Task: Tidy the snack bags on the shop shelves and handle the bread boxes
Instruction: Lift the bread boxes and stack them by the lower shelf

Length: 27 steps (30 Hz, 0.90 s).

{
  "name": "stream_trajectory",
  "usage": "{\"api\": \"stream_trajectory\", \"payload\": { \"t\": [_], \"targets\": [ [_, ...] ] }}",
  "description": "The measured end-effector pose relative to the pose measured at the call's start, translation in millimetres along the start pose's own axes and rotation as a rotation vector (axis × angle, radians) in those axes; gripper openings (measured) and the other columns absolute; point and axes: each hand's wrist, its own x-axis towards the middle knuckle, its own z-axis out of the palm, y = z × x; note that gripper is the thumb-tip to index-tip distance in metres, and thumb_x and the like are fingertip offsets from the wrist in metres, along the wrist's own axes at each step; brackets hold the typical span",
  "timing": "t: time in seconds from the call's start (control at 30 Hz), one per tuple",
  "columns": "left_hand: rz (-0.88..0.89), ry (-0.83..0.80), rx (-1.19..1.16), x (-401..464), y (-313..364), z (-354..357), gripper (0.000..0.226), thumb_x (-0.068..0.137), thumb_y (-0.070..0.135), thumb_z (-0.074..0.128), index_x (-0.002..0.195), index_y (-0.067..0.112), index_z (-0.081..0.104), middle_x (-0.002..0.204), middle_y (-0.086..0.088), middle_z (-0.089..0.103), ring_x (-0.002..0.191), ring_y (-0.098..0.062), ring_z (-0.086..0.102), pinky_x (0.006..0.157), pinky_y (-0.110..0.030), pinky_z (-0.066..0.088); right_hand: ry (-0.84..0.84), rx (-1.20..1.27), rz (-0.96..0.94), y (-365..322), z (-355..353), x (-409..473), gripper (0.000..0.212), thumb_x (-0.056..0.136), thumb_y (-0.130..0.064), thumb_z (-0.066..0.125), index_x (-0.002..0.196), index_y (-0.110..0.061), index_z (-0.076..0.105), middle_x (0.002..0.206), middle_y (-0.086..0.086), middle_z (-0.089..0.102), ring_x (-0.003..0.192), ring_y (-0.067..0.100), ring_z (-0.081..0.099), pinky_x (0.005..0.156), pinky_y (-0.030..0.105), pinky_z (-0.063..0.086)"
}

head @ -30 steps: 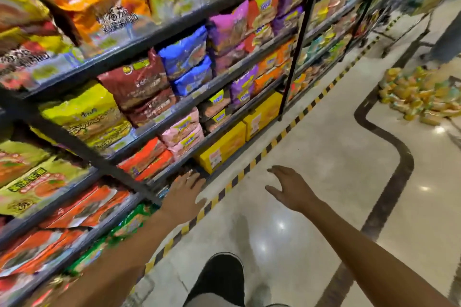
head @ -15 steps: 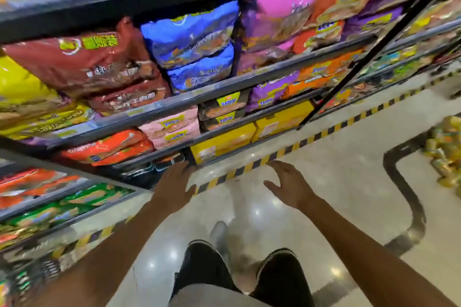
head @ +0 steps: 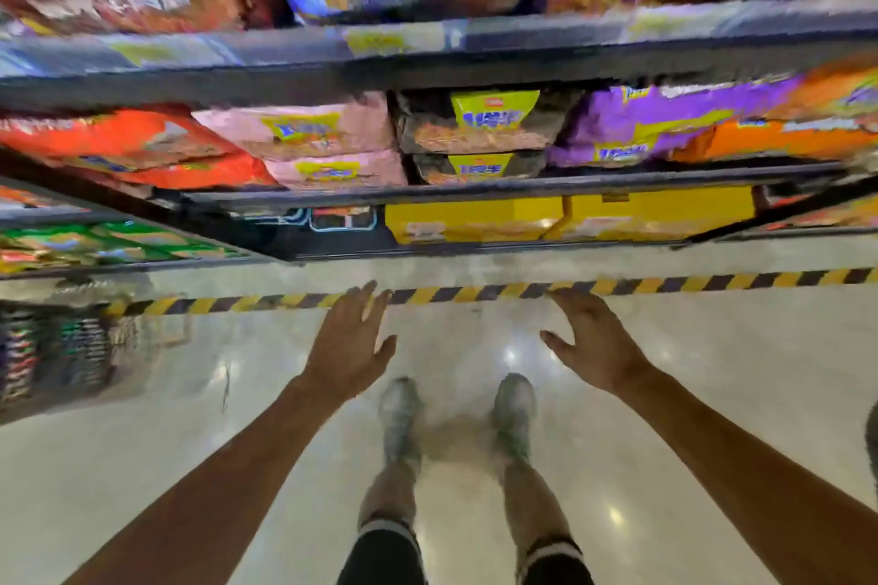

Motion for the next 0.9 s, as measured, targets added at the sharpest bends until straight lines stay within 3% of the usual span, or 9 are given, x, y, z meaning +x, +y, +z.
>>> {"api": "stream_trajectory", "payload": {
  "t": [0.13,0.2,0.3,0.47,0.57,0.67,0.77,0.9],
  "targets": [
    [-0.126,0.037,-0.109,43.0,-2.0,77.5,0.079,0.093,0.054,0.028,0.162,0.015,0.026,0.168,-0.011,0.027,0.155,-0.033,0.026,0.126,-0.045,0.025,0.002,0.073,0.010,49.0,53.1,29.2,0.063,0.090,-0.019,0.080,0.143,0.002,0.055,0.137,0.023,0.062,0.128,0.044,0.057,0.107,0.048,0.046],
    [-0.157,0.046,-0.136,60.4,-7.1,97.2,0.074,0.099,0.048,0.037,0.163,0.015,0.022,0.169,-0.011,0.021,0.156,-0.031,0.021,0.126,-0.043,0.021,-0.001,0.130,0.006,66.3,69.7,46.0,0.065,0.093,-0.020,0.076,0.149,-0.001,0.048,0.145,0.021,0.056,0.135,0.041,0.051,0.112,0.040,0.039],
    [-0.165,0.092,-0.148,94.3,-19.0,136.8,0.072,0.100,0.030,0.061,0.161,0.010,0.027,0.166,-0.018,0.027,0.152,-0.038,0.029,0.122,-0.049,0.026,0.003,0.210,0.025,94.5,107.2,76.5,0.071,0.098,-0.025,0.070,0.158,-0.010,0.036,0.158,0.013,0.043,0.145,0.031,0.038,0.113,0.025,0.025],
    [-0.248,0.185,-0.252,162.1,-45.4,175.6,0.079,0.101,0.034,0.062,0.164,0.023,0.015,0.169,-0.016,0.018,0.155,-0.037,0.018,0.122,-0.050,0.025,0.135,0.234,0.036,132.2,147.8,139.6,0.076,0.097,-0.025,0.070,0.160,-0.009,0.030,0.162,0.017,0.036,0.151,0.034,0.032,0.120,0.043,0.030],
    [-0.300,0.311,-0.362,199.8,-59.5,183.8,0.088,0.098,0.037,0.066,0.164,0.032,0.008,0.170,-0.015,0.008,0.156,-0.036,0.012,0.121,-0.053,0.028,0.256,0.300,0.029,145.6,154.6,182.0,0.078,0.099,-0.029,0.068,0.162,-0.015,0.024,0.164,0.012,0.031,0.152,0.030,0.029,0.120,0.043,0.030],
    [-0.316,0.481,-0.462,233.2,-75.0,186.5,0.095,0.094,0.035,0.073,0.164,0.035,0.009,0.167,-0.017,0.015,0.153,-0.037,0.020,0.118,-0.053,0.030,0.385,0.357,-0.001,151.3,160.5,217.1,0.081,0.101,-0.026,0.067,0.164,-0.018,0.017,0.165,0.010,0.025,0.153,0.027,0.026,0.120,0.038,0.028],
    [-0.275,0.545,-0.586,259.1,-88.7,191.2,0.097,0.093,0.029,0.077,0.163,0.033,0.011,0.159,-0.013,0.029,0.148,-0.032,0.031,0.119,-0.053,0.032,0.434,0.400,0.009,152.4,171.6,245.7,0.086,0.100,-0.028,0.068,0.165,-0.019,0.012,0.169,0.007,0.021,0.155,0.023,0.021,0.116,0.027,0.023],
    [-0.171,0.601,-0.702,284.1,-98.8,196.3,0.090,0.093,0.023,0.076,0.162,0.027,0.018,0.158,-0.002,0.041,0.143,-0.023,0.041,0.118,-0.048,0.039,0.464,0.506,0.019,153.0,181.5,273.3,0.094,0.097,-0.036,0.071,0.165,-0.030,0.005,0.172,-0.002,0.015,0.157,0.022,0.019,0.119,0.036,0.027]
  ]
}}
